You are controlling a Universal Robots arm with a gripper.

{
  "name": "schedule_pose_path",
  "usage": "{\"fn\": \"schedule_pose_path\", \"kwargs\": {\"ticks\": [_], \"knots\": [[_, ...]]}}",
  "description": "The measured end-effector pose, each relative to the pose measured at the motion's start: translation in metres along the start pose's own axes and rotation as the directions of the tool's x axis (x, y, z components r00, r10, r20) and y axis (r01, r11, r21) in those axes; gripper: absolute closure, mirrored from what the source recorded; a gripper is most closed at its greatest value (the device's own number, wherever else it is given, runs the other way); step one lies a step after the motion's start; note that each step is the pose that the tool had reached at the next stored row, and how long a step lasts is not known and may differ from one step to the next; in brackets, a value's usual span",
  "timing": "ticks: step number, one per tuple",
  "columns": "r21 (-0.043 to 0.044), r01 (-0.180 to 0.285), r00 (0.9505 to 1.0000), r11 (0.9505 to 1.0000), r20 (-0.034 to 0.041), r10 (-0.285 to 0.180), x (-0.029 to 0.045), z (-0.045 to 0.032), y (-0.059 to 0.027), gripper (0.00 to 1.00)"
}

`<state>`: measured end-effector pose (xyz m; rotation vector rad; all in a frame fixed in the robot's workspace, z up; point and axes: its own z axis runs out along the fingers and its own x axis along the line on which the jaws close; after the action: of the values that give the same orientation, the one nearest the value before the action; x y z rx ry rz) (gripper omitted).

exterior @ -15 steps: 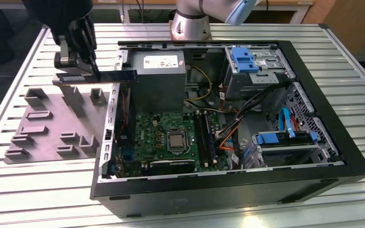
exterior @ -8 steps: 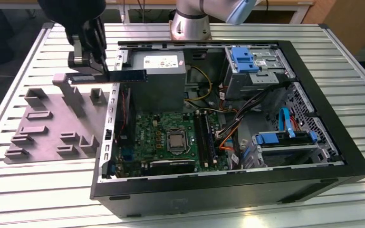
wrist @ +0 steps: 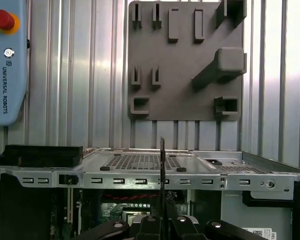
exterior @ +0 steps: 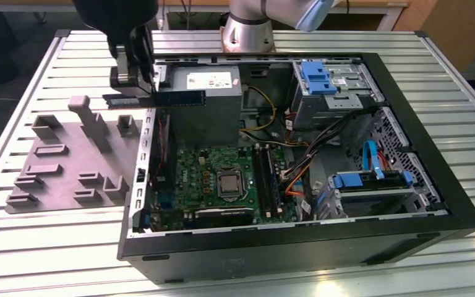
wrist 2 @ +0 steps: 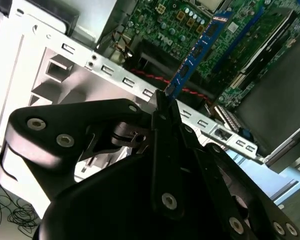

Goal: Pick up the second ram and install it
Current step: 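Pick up the second ram and move it above second insertion slot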

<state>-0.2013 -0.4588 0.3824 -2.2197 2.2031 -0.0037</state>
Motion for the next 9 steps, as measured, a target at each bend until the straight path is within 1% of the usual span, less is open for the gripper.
{"fn": "schedule_pose_path", "kwargs": {"ticks": [9], "knots": [[0.0000, 0.000, 1.0000, 1.0000, 0.0000, 0.000, 0.0001, 0.0003, -0.0173, 0.86]]}}
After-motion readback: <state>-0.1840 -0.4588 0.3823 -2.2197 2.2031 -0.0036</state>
